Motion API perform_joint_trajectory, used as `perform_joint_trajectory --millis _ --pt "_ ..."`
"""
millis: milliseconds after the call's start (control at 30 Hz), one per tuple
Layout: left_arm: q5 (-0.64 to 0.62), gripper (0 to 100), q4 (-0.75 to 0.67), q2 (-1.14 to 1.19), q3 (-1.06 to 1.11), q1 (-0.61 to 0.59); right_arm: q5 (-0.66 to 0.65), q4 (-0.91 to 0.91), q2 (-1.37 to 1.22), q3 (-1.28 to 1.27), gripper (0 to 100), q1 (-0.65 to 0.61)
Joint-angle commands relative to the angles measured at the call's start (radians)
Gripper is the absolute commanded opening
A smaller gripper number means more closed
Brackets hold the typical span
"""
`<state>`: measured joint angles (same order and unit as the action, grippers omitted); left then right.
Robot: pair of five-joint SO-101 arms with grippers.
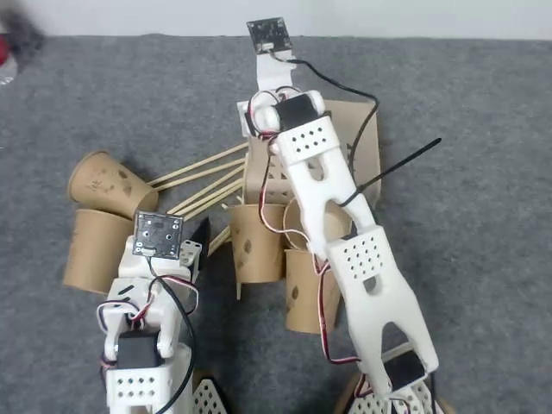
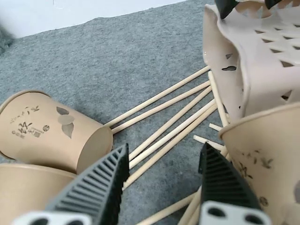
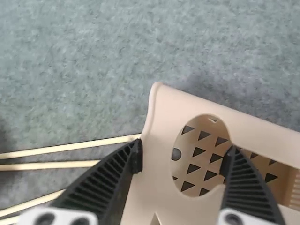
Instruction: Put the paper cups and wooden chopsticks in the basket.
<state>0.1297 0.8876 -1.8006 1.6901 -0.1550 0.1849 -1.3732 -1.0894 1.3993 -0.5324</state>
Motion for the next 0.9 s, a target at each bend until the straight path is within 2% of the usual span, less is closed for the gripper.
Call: perform_joint_trajectory --millis 0,400,700,867 --pt "0.008 24 0.000 -0.012 -0.007 0.008 0.009 -0.012 0.105 0.032 28.9 -0.033" --pt "0.008 24 0.000 -0.012 -0.007 0.008 0.008 -0.097 0.162 0.129 28.9 -0.070" --pt "0.008 24 0.000 -0.011 -0.007 0.008 0.006 0.002 0.076 0.035 28.9 -0.045" --pt "0.008 24 0.000 -0.011 -0.007 0.008 -0.092 0.028 -0.002 0.021 27.7 -0.050"
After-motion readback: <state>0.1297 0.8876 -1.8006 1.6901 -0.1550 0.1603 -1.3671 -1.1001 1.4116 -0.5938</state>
